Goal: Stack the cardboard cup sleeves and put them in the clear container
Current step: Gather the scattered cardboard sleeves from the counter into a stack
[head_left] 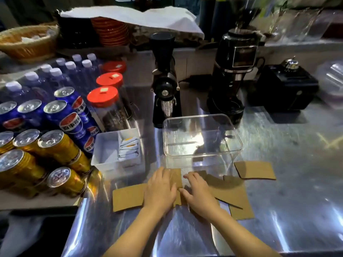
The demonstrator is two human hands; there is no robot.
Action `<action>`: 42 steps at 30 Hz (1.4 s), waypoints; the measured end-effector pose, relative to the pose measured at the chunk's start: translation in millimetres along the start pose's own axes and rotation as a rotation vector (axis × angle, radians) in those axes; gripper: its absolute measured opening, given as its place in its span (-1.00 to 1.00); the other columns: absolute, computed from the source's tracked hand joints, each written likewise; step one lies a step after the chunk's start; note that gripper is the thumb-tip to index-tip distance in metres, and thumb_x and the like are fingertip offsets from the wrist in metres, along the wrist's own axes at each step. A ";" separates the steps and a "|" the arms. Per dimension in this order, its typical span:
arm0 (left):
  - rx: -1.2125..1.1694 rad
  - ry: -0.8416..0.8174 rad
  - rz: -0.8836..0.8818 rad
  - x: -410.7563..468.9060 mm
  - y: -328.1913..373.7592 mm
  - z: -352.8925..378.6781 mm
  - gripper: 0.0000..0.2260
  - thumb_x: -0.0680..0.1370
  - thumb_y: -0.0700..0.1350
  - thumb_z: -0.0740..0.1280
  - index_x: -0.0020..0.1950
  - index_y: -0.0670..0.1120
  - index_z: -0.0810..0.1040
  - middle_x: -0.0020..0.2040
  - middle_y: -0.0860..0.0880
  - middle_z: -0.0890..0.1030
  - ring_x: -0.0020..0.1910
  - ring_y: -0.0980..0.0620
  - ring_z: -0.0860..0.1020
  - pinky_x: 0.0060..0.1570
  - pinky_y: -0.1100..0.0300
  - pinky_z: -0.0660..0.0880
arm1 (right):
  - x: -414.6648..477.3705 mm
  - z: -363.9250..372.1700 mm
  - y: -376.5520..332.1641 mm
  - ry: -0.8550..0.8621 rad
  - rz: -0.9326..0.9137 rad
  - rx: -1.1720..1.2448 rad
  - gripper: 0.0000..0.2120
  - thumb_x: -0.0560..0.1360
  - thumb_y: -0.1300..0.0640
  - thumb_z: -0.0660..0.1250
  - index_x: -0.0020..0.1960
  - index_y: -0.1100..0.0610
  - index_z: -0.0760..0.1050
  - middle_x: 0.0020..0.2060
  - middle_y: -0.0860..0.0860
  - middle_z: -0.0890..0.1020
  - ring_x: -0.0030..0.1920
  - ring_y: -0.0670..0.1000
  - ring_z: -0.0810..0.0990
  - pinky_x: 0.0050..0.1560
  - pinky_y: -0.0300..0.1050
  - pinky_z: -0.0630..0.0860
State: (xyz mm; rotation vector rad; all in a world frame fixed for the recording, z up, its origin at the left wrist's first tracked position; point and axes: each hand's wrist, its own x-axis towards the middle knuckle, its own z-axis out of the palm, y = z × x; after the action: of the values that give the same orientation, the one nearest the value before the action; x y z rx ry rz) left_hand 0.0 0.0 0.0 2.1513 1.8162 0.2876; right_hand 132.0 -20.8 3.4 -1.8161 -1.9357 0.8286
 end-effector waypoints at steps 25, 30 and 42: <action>-1.289 -0.238 -0.564 5.8 12.7 -1.8 -0.87 0.46 -0.25 0.36 0.00 -0.18 0.53 -0.19 -0.14 0.65 -0.32 0.00 0.64 -0.45 0.19 0.55 | 9.2 -13.0 6.5 0.026 0.379 0.885 -0.92 0.45 0.28 0.31 -0.07 0.16 0.49 -0.24 0.08 0.56 -0.35 -0.04 0.53 -0.39 -0.28 0.45; -1.539 -0.264 -0.668 6.2 23.7 2.3 -0.87 0.47 -0.30 0.30 0.01 -0.21 0.50 -0.14 -0.23 0.63 -0.15 -0.18 0.60 -0.10 -0.11 0.58 | 4.9 -35.8 27.1 0.166 0.280 0.637 -0.84 0.42 0.28 0.35 0.00 0.19 0.52 -0.16 0.11 0.58 -0.17 0.03 0.55 -0.19 -0.18 0.48; -1.676 -0.497 -0.647 2.3 36.7 11.3 -0.84 0.44 -0.11 0.34 -0.10 -0.20 0.55 -0.36 -0.14 0.61 -0.37 -0.04 0.57 -0.29 0.10 0.56 | -12.3 -56.2 94.8 -0.023 0.266 -0.244 -0.33 0.23 -0.07 0.44 0.28 -0.01 0.29 0.21 0.03 0.41 0.25 0.10 0.31 0.15 0.00 0.19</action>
State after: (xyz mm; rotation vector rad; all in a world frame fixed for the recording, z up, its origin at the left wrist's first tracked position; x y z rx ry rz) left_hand 38.1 -4.3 2.6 0.3876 1.0341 0.6730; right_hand 241.8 -23.1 -12.0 -2.2541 -1.9046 0.7194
